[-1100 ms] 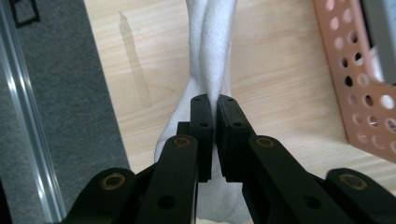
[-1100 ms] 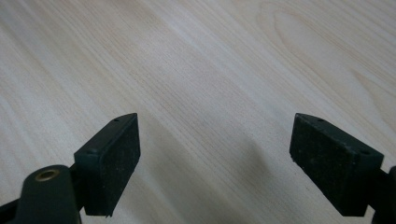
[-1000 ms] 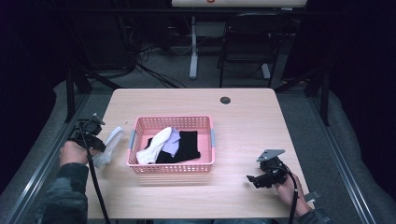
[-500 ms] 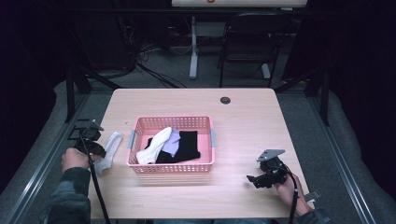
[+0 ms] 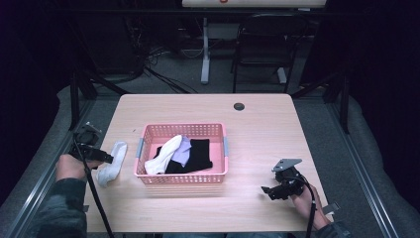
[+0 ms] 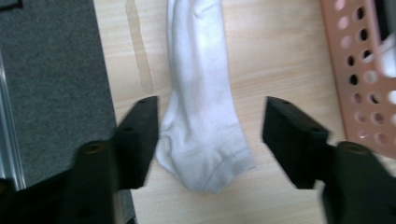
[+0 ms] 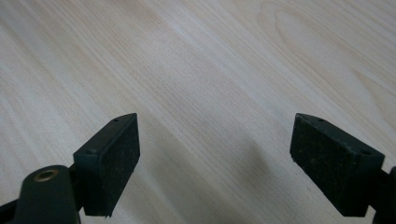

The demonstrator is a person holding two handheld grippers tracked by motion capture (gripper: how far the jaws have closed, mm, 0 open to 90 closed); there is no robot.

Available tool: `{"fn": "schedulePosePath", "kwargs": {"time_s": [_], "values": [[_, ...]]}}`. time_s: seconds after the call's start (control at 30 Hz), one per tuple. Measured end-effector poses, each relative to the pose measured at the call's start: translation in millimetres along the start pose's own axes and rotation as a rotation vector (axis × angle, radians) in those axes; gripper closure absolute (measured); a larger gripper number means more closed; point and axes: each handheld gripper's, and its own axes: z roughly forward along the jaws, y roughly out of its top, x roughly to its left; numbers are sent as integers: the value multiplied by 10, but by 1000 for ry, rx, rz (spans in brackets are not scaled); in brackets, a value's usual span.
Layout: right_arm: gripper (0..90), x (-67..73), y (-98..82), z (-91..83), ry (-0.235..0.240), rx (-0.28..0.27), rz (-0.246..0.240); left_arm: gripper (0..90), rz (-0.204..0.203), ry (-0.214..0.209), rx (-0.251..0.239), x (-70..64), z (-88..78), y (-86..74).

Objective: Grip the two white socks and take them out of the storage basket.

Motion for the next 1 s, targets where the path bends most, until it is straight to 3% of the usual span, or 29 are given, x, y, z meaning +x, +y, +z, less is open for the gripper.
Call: {"fn": "schedulePosePath", "kwargs": {"time_s": [0.1, 0.3, 0.57, 0.6, 0.8, 1.0], "values": [[153, 0, 0, -1, 1, 0, 0, 172, 9, 5, -17, -34, -133, 25], [153, 0, 0, 2, 2, 0, 0, 45, 42, 25, -60, -155, -348, 88], [152, 0, 2, 5, -1, 0, -1, 2, 126, 22, -88, -436, -532, 220], [152, -3, 2, 1, -4, 6, -5, 1, 141, 19, -96, -520, -558, 255], [152, -2, -1, 0, 2, -1, 1, 1, 196, 14, -108, -727, -569, 355], [152, -7, -1, -5, 4, -4, 0, 2, 244, -2, -107, -947, -477, 480]]}}
